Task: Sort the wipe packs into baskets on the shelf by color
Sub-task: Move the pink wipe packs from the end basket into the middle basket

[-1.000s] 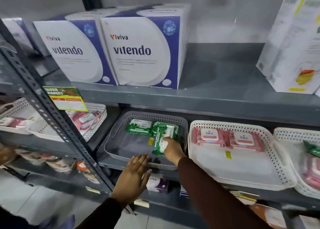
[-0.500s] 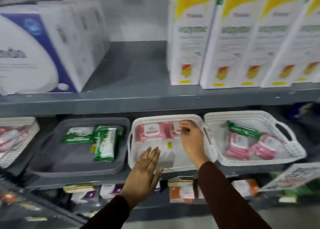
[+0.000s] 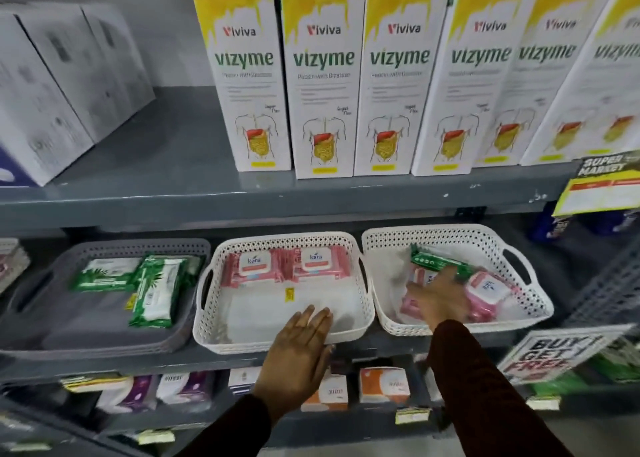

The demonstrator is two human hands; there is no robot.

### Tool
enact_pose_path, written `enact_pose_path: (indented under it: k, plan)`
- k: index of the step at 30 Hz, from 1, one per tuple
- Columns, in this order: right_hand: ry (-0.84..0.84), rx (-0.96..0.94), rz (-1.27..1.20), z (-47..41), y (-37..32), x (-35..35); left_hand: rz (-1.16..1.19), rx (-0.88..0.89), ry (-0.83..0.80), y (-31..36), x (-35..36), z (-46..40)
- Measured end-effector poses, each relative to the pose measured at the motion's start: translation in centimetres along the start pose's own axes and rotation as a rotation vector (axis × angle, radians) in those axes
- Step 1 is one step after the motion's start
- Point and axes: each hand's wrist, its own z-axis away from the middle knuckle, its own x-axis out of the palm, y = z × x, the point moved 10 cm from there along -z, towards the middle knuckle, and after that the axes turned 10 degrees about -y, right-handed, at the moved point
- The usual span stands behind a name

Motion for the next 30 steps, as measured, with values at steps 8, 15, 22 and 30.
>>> enact_pose_path:
  k: [8,15,22,30]
  plan:
    - [0.121,-0.512,-0.196,6.3,-6.7,-1.7,0.013,-0.26,0.004,-4.0,0.3,2.2]
    - [-0.215,-0.733,0.087,9.9,-14.2,9.7,-0.03,-0.307,-0.028,-4.0,0.9,2.2]
    - [-0.39,-0.676,0.307,8.4,-14.2,14.1,-0.058,-0.345,-0.03,-3.8,0.7,2.1]
    - [0.15,-0.313,0.156,1.2,-6.1,-0.6,-0.074,-0.176,-0.102,0.4,2.4,-1.5]
